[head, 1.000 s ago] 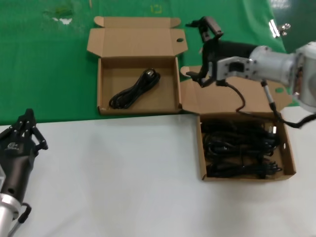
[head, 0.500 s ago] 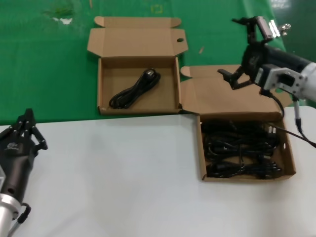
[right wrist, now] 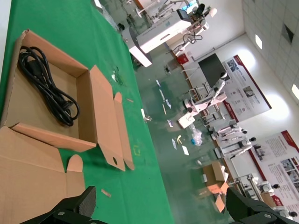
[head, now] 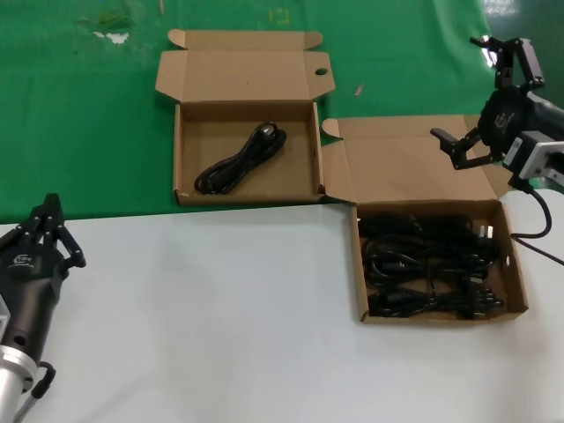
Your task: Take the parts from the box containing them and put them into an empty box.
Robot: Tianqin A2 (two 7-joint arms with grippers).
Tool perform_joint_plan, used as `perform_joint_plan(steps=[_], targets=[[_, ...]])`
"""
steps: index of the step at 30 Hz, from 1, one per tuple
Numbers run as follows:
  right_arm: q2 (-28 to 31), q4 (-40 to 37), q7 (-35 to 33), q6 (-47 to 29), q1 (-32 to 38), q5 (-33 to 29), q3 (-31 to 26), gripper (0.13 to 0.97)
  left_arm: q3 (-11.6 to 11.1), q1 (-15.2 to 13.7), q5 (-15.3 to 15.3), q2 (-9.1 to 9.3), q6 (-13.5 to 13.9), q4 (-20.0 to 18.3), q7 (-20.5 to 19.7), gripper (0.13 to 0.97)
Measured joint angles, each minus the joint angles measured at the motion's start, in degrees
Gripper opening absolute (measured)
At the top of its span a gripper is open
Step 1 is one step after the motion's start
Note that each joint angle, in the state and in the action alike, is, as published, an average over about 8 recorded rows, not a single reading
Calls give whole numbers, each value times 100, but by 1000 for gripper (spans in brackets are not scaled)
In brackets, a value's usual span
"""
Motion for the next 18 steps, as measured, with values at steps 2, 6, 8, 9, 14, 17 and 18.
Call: perform_joint_plan(steps=[2,6,8,9,14,17,18], targets=[[2,6,3,1,-7,0,5,966,0,0,0,0,0,0,0,146],[-10,36,53,31,-38,-8,11,966,0,0,0,0,0,0,0,150],[-27,74,120,73,-77,-19,17,966,0,0,0,0,0,0,0,168],[-39,101,167,103,-104,-26,21,966,0,0,0,0,0,0,0,177],[-121,281,488,304,-292,-75,49,966,0,0,0,0,0,0,0,220],[-180,410,717,447,-425,-111,69,966,0,0,0,0,0,0,0,255],[-200,454,796,497,-472,-123,75,966,0,0,0,0,0,0,0,272]])
